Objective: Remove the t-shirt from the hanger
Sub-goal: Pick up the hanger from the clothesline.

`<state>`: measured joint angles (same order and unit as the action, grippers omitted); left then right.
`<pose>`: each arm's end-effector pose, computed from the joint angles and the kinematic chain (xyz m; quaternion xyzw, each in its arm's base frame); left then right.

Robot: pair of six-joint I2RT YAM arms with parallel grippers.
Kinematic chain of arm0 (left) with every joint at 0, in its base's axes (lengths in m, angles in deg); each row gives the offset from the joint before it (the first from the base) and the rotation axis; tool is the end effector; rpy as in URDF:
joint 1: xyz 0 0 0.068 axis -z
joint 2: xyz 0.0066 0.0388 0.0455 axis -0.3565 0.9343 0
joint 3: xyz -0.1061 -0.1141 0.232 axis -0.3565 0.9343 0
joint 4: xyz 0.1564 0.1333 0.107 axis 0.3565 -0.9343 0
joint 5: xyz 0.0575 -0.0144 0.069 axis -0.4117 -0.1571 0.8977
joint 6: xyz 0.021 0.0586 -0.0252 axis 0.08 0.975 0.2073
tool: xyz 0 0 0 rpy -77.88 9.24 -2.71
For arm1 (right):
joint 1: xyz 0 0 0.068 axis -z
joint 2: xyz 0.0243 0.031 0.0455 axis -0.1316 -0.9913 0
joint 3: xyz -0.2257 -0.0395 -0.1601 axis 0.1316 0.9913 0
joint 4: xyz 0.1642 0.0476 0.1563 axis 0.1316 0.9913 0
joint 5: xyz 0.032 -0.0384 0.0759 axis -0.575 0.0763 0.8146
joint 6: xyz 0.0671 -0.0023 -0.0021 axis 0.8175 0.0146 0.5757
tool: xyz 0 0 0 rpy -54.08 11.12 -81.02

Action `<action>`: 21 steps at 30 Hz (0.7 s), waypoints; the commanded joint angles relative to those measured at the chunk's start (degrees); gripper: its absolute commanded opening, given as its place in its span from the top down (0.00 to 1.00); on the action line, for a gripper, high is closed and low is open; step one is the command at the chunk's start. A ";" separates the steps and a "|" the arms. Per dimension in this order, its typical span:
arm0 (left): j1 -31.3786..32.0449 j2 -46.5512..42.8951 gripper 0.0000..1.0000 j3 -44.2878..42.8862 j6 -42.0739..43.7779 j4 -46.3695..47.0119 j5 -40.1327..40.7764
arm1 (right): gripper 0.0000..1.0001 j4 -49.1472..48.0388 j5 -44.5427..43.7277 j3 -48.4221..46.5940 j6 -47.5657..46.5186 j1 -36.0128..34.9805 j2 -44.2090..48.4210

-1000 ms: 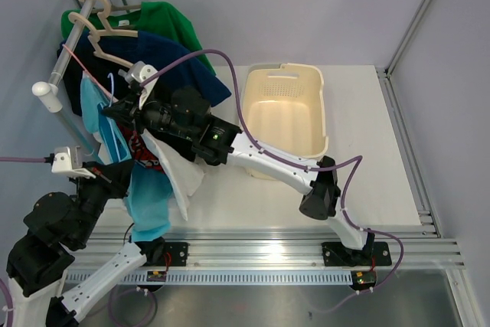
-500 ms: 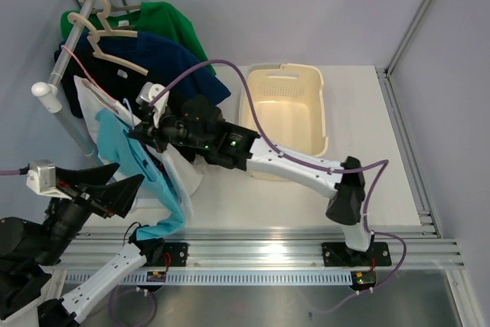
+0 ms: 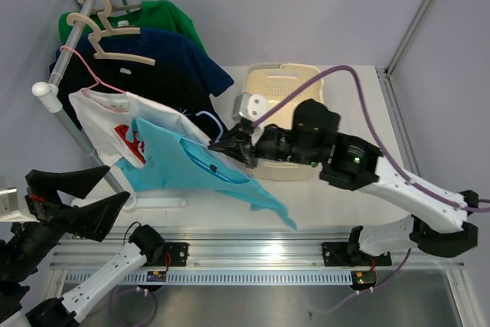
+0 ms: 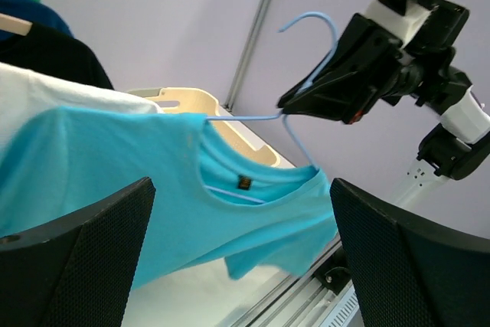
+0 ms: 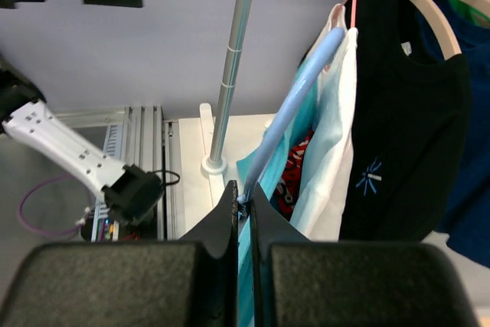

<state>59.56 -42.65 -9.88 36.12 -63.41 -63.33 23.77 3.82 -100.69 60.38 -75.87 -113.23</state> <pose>-0.0665 0.0514 0.4418 0.1027 0.5982 -0.4018 0.6857 0.0913 0.2569 0.4942 -0.5036 0.5037 0.3940 0.5809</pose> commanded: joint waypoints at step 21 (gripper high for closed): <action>0.08 21.69 0.01 14.76 14.94 22.33 -37.08 | 1.00 32.91 4.72 -5.80 -1.30 -0.42 25.07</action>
<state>59.56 -22.13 3.65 48.34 -47.43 -90.93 55.51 5.13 -104.63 58.88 -75.90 -87.51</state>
